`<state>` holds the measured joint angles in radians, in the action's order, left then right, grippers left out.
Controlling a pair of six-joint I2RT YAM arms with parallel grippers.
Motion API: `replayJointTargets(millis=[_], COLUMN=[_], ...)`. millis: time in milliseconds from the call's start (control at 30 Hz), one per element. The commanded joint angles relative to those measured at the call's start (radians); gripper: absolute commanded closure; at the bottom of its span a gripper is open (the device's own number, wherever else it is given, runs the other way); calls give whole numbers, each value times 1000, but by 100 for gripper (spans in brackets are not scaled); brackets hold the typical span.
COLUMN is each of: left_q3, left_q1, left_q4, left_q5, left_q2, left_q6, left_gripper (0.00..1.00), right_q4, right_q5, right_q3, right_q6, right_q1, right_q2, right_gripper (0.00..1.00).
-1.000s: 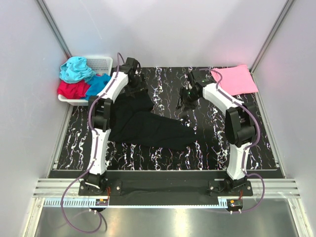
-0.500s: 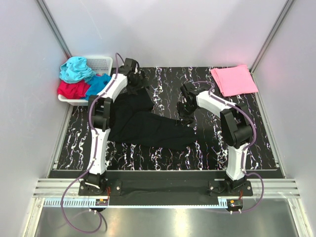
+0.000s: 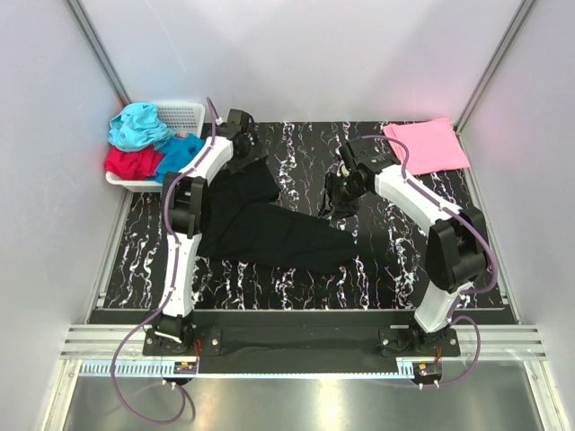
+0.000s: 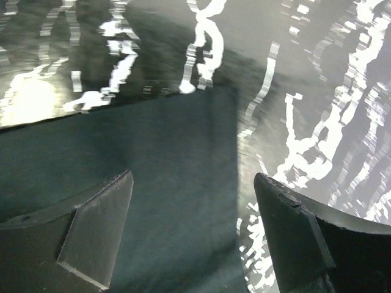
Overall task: Fold and stack the t-shirts
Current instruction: Flatten the tshirt out
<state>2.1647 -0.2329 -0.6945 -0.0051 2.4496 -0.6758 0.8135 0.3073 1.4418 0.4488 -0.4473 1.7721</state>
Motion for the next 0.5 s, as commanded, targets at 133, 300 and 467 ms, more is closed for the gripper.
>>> replayJointTargets(millis=[133, 300, 467], left_q3=[41, 60, 55], left_q1=[-8, -11, -11], left_q4=[-97, -146, -166], left_q5=[-133, -131, -121], left_q2=[61, 97, 103], left_q6=[-33, -22, -8], left_gripper=[16, 25, 97], right_q4=[19, 21, 19], right_q5=[10, 4, -14], right_q3=[18, 40, 35], right_q6=[16, 10, 10], right_q1=[-7, -7, -7], right_q2=[-34, -25, -13], right_gripper=[50, 50, 50])
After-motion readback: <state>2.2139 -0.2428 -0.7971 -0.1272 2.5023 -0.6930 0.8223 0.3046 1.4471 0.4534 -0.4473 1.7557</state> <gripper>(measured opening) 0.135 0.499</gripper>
